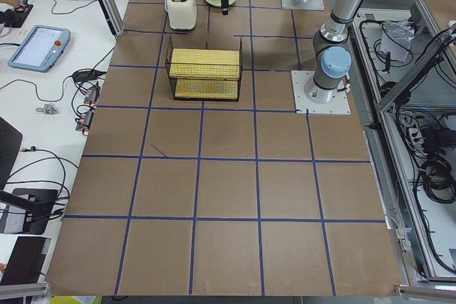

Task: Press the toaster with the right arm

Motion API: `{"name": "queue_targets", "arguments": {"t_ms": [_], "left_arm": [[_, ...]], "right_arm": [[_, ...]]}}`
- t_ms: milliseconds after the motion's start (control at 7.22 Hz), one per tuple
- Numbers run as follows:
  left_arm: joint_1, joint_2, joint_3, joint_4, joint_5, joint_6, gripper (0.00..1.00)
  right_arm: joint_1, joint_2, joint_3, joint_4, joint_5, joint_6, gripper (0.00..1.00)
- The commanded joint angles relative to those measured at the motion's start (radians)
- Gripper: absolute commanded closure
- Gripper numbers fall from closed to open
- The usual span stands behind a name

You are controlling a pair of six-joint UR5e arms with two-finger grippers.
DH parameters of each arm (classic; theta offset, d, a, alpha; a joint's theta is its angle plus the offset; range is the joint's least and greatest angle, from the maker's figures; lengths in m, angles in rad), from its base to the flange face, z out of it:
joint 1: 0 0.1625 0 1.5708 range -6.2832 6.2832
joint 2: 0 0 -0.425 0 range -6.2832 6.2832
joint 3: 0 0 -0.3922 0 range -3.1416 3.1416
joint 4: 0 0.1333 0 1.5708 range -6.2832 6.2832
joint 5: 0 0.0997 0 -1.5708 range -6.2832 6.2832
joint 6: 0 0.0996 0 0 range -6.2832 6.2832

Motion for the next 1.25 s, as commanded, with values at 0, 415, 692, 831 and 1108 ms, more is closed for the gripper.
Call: {"name": "queue_targets", "arguments": {"t_ms": [0, 415, 692, 831, 1108], "left_arm": [[0.000, 0.000, 0.000, 0.001, 0.000, 0.000, 0.00], [0.002, 0.000, 0.000, 0.000, 0.000, 0.000, 0.00], [0.000, 0.000, 0.000, 0.000, 0.000, 0.000, 0.00], [0.000, 0.000, 0.000, 0.000, 0.000, 0.000, 0.00], [0.000, 0.000, 0.000, 0.001, 0.000, 0.000, 0.00]], "right_arm": [[0.003, 0.060, -0.014, -0.035, 0.055, 0.006, 0.97], [0.002, 0.123, -0.018, -0.100, 0.106, 0.006, 0.97], [0.004, 0.172, -0.064, -0.101, 0.108, 0.007, 0.97], [0.004, 0.179, -0.070, -0.098, 0.106, 0.007, 0.97], [0.005, 0.191, -0.073, -0.102, 0.108, 0.007, 0.97]]}}
